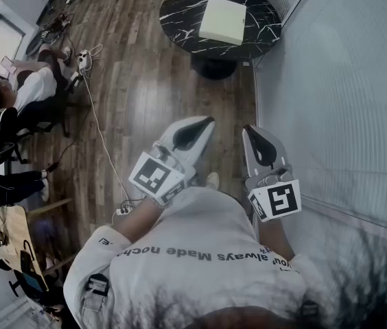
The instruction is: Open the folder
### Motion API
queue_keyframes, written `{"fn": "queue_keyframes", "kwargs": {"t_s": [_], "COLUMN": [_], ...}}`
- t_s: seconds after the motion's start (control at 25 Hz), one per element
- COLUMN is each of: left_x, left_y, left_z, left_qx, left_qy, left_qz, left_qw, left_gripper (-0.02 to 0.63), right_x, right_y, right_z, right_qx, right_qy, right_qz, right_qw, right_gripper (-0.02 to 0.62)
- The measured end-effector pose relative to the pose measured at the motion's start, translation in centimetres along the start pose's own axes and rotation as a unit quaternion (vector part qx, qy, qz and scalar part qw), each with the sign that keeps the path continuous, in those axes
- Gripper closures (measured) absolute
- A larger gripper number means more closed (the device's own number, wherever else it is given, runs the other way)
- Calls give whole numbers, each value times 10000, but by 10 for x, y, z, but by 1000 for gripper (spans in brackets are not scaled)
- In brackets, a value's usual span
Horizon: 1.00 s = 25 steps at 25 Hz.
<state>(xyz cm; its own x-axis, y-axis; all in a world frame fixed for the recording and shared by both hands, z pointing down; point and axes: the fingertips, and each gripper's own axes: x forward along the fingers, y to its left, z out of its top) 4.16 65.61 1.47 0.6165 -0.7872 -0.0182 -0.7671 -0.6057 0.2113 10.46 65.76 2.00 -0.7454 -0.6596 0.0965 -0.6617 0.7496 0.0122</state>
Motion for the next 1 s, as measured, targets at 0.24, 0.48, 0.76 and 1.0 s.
{"fn": "queue_keyframes", "kwargs": {"t_s": [0.24, 0.48, 0.76, 1.0], "left_x": [-16, -38, -32, 13], "left_y": [21, 53, 84, 108], "left_z": [1, -4, -8, -13], "left_qx": [-46, -92, -164, -127], "left_qy": [-20, -33, 47, 108], "left_qz": [44, 208, 314, 285], "left_qw": [10000, 9997, 9994, 9995], "left_gripper": [603, 603, 603, 603], "right_x": [20, 47, 79, 103], "right_y": [13, 34, 27, -15], "right_z": [1, -8, -14, -25], "right_qx": [7, 75, 176, 281], "right_qy": [-65, 36, 126, 82], "right_qz": [-70, -2, 78, 15], "right_qw": [10000, 10000, 9997, 9996], "right_gripper": [594, 594, 594, 594]}}
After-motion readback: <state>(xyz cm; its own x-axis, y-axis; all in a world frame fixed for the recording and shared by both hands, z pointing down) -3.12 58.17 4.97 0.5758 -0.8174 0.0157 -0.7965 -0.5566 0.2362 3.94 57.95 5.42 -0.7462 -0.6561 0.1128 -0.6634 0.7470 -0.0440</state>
